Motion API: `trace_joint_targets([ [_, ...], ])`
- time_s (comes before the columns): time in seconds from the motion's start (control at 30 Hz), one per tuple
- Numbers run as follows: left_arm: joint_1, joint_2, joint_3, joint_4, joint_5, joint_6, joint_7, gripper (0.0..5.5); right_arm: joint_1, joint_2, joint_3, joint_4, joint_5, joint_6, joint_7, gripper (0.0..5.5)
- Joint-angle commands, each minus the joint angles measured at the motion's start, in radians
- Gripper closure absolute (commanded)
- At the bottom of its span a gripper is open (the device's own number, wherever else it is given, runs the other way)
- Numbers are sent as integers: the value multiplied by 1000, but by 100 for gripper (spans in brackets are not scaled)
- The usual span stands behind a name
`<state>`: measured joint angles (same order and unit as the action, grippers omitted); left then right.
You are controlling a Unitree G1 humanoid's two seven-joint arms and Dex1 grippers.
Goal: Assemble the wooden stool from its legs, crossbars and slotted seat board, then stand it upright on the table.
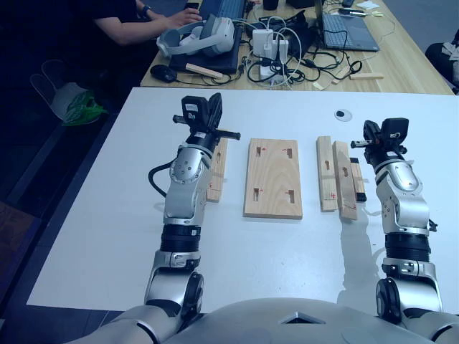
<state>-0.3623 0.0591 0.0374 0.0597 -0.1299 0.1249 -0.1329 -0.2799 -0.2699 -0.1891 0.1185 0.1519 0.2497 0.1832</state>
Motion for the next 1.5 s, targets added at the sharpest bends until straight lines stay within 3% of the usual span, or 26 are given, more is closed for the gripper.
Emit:
trace_joint_targets([
  [0.03,-8,1,1,-7,-2,30,4,548,-3,-6,-6,-13,6,21,-3,550],
  [0.33,-18,13,10,2,-18,87,-15,548,-23,8,-7,2,7,37,-22,550],
  [0.5,-75,14,131,-24,-125,205,39,548,-19,6,-9,-5,2,49,-39,550],
  [0.7,-103,102,148,-85,-142,306,12,548,-18,11,-11,-8,7,45,-51,550],
  [0.9,-64,126,158,-137,-142,284,2,548,-12,15,-17,-18,7,45,-52,550],
  [1.07,-16,185,198,-196,-197,429,-24,548,1,14,-29,-34,13,52,-52,550],
  [1.3,55,183,199,-256,-225,468,-39,448,10,10,-41,-46,19,65,-46,550],
  [1.5,120,165,213,-312,-289,472,-64,448,8,7,-41,-43,18,64,-48,550],
])
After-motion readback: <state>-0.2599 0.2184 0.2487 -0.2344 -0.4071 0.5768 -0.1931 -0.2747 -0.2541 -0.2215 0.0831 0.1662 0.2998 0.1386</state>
